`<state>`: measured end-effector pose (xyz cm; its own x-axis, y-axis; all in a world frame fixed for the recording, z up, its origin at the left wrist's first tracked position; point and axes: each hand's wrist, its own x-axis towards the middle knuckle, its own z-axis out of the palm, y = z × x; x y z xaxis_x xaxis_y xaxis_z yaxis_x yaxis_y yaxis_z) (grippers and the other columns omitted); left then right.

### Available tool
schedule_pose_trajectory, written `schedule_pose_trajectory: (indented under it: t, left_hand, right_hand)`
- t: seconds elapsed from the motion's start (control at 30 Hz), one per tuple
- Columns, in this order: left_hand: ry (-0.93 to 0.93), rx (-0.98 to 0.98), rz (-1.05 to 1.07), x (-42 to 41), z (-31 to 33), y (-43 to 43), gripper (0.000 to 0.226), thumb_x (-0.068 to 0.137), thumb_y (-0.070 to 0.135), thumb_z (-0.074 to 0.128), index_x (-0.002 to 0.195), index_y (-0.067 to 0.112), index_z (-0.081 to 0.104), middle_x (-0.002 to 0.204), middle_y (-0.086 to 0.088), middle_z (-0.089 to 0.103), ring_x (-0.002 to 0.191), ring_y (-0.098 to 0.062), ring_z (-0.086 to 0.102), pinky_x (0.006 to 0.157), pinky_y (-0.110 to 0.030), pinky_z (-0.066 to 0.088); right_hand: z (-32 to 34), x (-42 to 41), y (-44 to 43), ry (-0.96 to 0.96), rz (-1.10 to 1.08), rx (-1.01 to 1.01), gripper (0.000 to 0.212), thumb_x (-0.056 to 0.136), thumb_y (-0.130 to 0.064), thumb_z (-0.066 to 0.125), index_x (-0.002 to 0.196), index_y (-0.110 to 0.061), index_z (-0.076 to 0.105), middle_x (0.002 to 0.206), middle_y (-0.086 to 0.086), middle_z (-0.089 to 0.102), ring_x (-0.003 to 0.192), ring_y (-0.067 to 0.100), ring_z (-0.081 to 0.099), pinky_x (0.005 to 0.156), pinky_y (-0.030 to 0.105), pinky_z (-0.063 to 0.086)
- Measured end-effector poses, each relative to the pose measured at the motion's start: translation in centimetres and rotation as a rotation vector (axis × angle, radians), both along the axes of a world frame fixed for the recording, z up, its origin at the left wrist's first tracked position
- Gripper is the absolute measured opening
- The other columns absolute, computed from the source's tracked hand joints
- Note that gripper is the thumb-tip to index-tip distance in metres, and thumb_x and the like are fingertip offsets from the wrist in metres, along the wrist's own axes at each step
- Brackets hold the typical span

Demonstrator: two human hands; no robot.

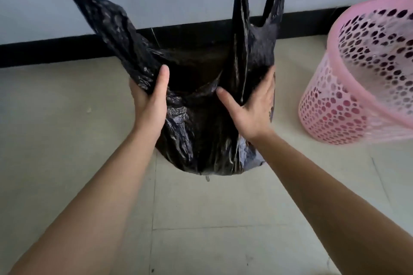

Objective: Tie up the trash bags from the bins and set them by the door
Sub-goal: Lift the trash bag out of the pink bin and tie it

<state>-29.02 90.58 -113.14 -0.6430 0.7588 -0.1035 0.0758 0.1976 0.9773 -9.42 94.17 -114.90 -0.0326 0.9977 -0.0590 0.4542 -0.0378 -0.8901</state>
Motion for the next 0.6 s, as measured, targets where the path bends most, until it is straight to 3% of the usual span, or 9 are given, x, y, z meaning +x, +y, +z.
schedule_pose_trajectory:
  t: [0.07, 0.1, 0.17, 0.23, 0.33, 0.43, 0.53, 0.6]
  left_hand:
    - [-0.018, 0.058, -0.051, -0.2, -0.8, 2.4, 0.073, 0.087, 0.060, 0.064, 0.149, 0.031, 0.039, 0.142, 0.022, 0.049, 0.129, 0.003, 0.046, 0.112, -0.020, 0.032]
    - [-0.052, 0.039, -0.068, -0.2, -1.0, 3.3, 0.072, 0.084, 0.061, 0.066, 0.146, 0.030, 0.045, 0.138, 0.021, 0.054, 0.126, 0.002, 0.050, 0.112, -0.024, 0.035]
    - [-0.152, -0.039, -0.119, 0.3, -0.5, 4.5, 0.077, 0.071, 0.068, 0.072, 0.136, 0.030, 0.058, 0.131, 0.015, 0.064, 0.121, -0.007, 0.059, 0.111, -0.034, 0.042]
    - [-0.276, -0.078, -0.133, 0.8, 1.1, 4.3, 0.074, 0.066, 0.067, 0.076, 0.128, 0.029, 0.065, 0.123, 0.010, 0.070, 0.116, -0.014, 0.064, 0.109, -0.041, 0.045]
    - [-0.320, -0.036, -0.079, 1.9, 4.2, 4.1, 0.045, 0.080, 0.054, 0.075, 0.116, 0.030, 0.067, 0.120, 0.007, 0.070, 0.115, -0.016, 0.064, 0.108, -0.043, 0.046]
    - [-0.311, 0.104, 0.002, 2.4, 5.2, 3.0, 0.012, 0.090, 0.042, 0.071, 0.097, 0.033, 0.067, 0.114, 0.011, 0.070, 0.116, -0.014, 0.063, 0.109, -0.041, 0.045]
    - [-0.385, 0.195, 0.010, 2.6, 5.0, 1.6, 0.015, 0.095, 0.035, 0.066, 0.106, 0.026, 0.067, 0.116, 0.004, 0.073, 0.117, -0.018, 0.065, 0.107, -0.044, 0.046]
    - [-0.525, 0.277, 0.010, 2.6, 5.1, 1.3, 0.027, 0.099, 0.029, 0.060, 0.115, 0.007, 0.061, 0.104, -0.008, 0.077, 0.106, -0.026, 0.071, 0.096, -0.047, 0.054]
  right_hand:
    - [-1.4, 0.1, 2.6, 0.056, 0.010, -0.061, 0.121, 0.074, -0.063, 0.070, 0.159, -0.016, -0.003, 0.143, 0.000, 0.049, 0.144, 0.028, 0.032, 0.123, 0.048, 0.013]
    - [-2.1, 0.2, 3.6, 0.067, 0.033, -0.101, 0.110, 0.071, -0.064, 0.070, 0.157, -0.025, 0.014, 0.125, -0.007, 0.060, 0.134, 0.026, 0.046, 0.120, 0.049, 0.022]
    - [-2.4, 0.8, 4.8, 0.026, 0.078, -0.111, 0.073, 0.066, -0.068, 0.064, 0.132, -0.044, 0.046, 0.113, -0.010, 0.068, 0.121, 0.022, 0.058, 0.113, 0.049, 0.035]
    - [-0.9, 0.6, 5.2, -0.024, 0.138, -0.122, 0.057, 0.069, -0.069, 0.057, 0.118, -0.039, 0.058, 0.117, -0.002, 0.065, 0.121, 0.025, 0.055, 0.112, 0.049, 0.036]
    - [2.5, 0.1, 4.6, 0.058, 0.102, -0.093, 0.040, 0.082, -0.055, 0.057, 0.112, -0.031, 0.064, 0.129, 0.001, 0.046, 0.132, 0.026, 0.039, 0.118, 0.046, 0.026]
    - [3.5, -0.5, 3.7, 0.268, 0.124, -0.097, 0.032, 0.080, -0.045, 0.062, 0.105, -0.026, 0.067, 0.123, 0.002, 0.060, 0.121, 0.022, 0.056, 0.111, 0.045, 0.041]
    - [3.0, -0.7, 2.9, 0.447, 0.153, -0.170, 0.032, 0.079, -0.036, 0.063, 0.106, -0.019, 0.069, 0.107, 0.007, 0.073, 0.105, 0.024, 0.069, 0.100, 0.047, 0.053]
    - [3.3, -0.8, 2.6, 0.510, 0.090, -0.213, 0.035, 0.077, -0.032, 0.064, 0.109, -0.019, 0.065, 0.109, 0.011, 0.072, 0.105, 0.027, 0.069, 0.099, 0.049, 0.053]
